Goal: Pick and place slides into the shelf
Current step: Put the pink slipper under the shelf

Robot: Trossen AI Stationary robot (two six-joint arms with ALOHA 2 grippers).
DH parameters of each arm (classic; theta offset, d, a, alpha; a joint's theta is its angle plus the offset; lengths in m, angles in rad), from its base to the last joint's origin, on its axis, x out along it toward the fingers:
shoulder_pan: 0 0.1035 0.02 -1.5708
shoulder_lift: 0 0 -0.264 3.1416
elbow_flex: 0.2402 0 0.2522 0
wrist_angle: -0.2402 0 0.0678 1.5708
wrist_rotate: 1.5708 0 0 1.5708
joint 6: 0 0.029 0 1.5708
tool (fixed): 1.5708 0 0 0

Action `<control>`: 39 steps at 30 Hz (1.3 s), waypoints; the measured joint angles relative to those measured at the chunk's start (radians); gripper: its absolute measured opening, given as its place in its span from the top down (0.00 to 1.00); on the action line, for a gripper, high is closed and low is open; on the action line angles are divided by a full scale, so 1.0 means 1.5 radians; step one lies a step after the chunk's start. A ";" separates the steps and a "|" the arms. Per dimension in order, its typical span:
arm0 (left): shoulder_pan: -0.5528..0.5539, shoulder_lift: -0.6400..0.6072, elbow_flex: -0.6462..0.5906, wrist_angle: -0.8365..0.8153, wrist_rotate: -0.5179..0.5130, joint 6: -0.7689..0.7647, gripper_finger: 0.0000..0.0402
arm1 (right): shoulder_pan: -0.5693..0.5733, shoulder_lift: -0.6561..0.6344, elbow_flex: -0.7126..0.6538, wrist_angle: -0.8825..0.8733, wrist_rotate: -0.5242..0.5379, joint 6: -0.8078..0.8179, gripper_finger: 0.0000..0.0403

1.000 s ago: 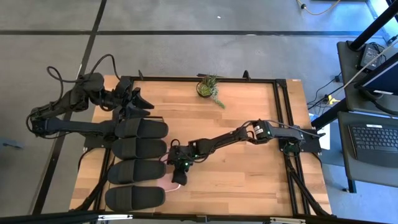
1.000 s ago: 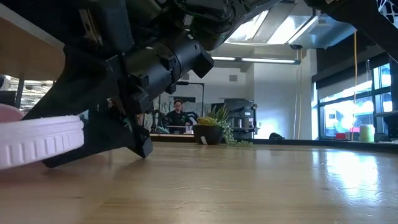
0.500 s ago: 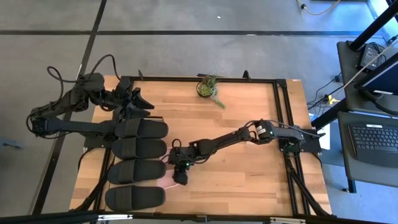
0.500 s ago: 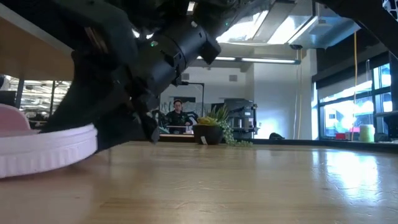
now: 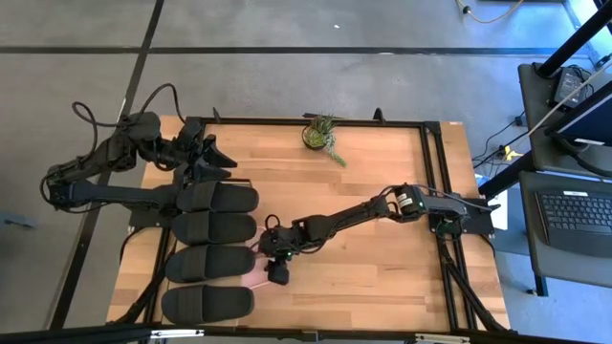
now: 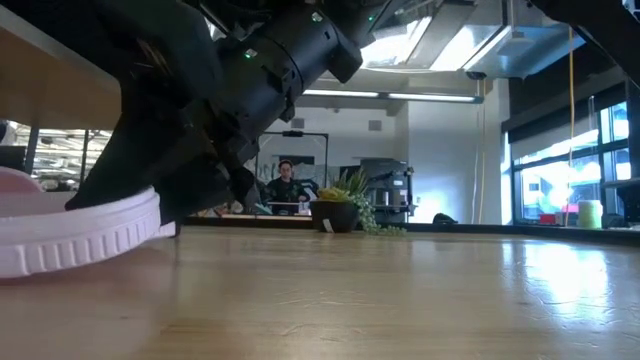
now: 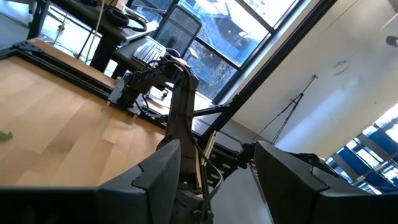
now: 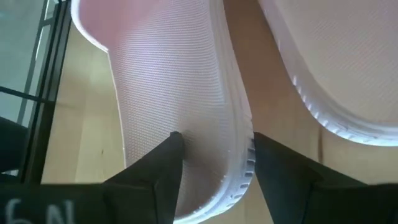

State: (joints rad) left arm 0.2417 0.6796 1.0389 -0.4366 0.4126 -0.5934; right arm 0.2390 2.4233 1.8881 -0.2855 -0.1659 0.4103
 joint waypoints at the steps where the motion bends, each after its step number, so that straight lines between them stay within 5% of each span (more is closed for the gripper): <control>1: 0.000 0.000 0.000 0.000 0.000 0.000 0.51 | 0.000 0.000 0.000 -0.002 0.002 0.000 0.53; 9: 0.000 0.000 0.000 0.000 0.000 0.000 0.51 | 0.022 -0.002 0.001 -0.034 0.131 -0.055 0.53; 30: 0.000 0.000 0.000 -0.002 0.000 0.000 0.51 | 0.043 -0.023 0.002 -0.066 0.226 -0.055 0.53; 39: 0.000 0.000 0.000 -0.031 -0.007 0.001 0.51 | 0.059 -0.075 0.002 -0.169 0.285 -0.156 0.53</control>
State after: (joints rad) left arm 0.2418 0.6795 1.0393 -0.4834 0.4023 -0.5916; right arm 0.3277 2.3114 1.8912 -0.5387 0.2620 0.1759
